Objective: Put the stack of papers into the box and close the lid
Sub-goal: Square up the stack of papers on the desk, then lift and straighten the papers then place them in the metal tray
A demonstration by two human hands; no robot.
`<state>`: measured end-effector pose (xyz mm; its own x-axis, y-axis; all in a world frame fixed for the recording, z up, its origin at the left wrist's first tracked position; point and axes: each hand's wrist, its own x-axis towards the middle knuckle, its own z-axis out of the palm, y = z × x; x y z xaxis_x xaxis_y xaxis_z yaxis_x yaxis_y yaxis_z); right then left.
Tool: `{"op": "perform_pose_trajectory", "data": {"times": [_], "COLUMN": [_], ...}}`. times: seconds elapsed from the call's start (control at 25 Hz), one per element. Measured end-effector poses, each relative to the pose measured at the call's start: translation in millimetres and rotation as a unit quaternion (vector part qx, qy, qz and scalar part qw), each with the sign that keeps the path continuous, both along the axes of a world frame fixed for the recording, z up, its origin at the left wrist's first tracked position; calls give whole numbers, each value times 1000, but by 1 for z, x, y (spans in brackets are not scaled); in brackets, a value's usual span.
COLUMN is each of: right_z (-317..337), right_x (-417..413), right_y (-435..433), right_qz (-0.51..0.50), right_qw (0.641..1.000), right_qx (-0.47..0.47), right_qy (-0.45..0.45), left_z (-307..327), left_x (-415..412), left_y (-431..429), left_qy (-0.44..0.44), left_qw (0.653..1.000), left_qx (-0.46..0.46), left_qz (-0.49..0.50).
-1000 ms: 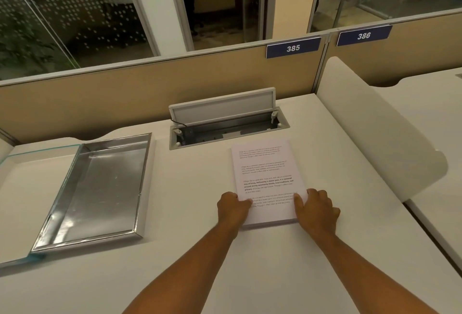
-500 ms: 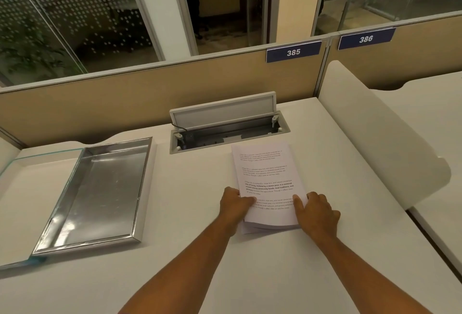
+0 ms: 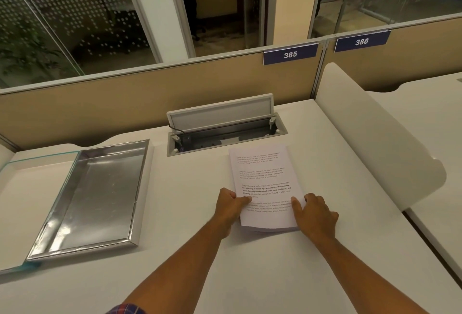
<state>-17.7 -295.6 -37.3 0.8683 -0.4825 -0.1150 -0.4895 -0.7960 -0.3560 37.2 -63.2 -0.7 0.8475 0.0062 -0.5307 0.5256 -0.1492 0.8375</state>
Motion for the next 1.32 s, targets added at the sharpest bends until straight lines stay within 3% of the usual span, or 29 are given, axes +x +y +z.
{"op": "perform_pose_trajectory", "data": {"times": [0.2,0.52,0.76,0.84,0.92,1.0,1.12,1.32], "right_z": [0,5,28,35,43,49,57,76], "right_x": [-1,4,20,20,17,15,17,7], "right_y": [0,-1,-18,-9,4,21,59,134], "right_qz": [3,-6,-54,-42,-62,-62,-32,47], "right_qw": [1000,999,971,943,855,796,808,871], "right_qx": [4,24,231,328,510,595,582,489], "right_qy": [3,47,35,42,67,89,82,-23], "left_z": [-5,-2,11,18,25,33,44,53], "left_x": [7,8,-16,-28,-40,-52,-65,-73], "left_y": [6,-4,25,41,59,80,116,177], "left_qy": [46,12,-41,-41,-44,-53,-73,-87], "left_qw": [999,998,994,992,990,988,991,996], "left_qx": [2,-14,-85,-110,-124,-127,-85,-7], "left_qz": [-21,-68,-49,-46,-55,-66,-71,-26]}}
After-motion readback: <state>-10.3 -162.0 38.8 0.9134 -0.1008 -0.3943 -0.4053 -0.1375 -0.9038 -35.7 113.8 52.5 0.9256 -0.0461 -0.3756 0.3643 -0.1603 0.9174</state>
